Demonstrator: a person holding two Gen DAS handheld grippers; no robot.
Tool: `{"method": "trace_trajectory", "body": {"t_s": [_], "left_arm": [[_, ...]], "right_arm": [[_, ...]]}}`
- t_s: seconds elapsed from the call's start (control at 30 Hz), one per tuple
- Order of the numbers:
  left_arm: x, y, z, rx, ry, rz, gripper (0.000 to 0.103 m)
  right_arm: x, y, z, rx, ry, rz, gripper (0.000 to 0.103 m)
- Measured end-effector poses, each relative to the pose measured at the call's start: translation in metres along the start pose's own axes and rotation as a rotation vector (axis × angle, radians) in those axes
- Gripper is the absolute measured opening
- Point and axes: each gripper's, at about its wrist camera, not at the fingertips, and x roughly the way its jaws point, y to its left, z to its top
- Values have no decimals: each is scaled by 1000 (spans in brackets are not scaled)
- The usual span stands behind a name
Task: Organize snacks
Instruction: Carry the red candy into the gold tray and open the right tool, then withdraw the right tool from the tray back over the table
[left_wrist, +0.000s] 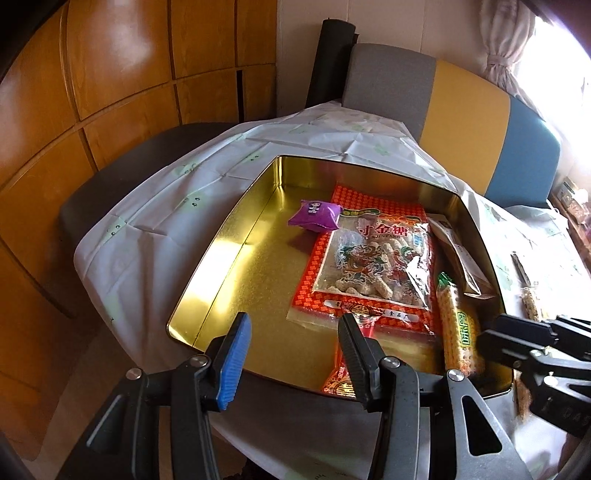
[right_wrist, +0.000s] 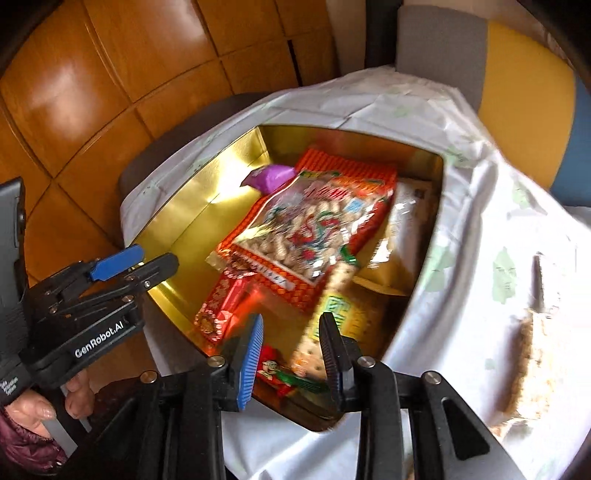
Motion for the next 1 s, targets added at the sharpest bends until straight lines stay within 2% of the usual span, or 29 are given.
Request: {"method": "trace_trajectory", "body": {"t_s": [0.13, 0.47, 0.73, 1.0], "left_arm": [[-4, -7, -1, 24, -4, -5, 50], [-10, -25, -4, 83, -11, -24, 50], [-16, -41, -7, 131, -11, -43, 50], [-26, -69, -12, 228, -15, -119, 50]], "right_arm": [[-17, -10, -7, -2, -35, -62, 32], [-50, -54, -33, 36, -59, -173, 32], [-77, -108, -60, 107, -49, -283, 32], [-113, -177, -87, 183, -20, -442, 33]]}}
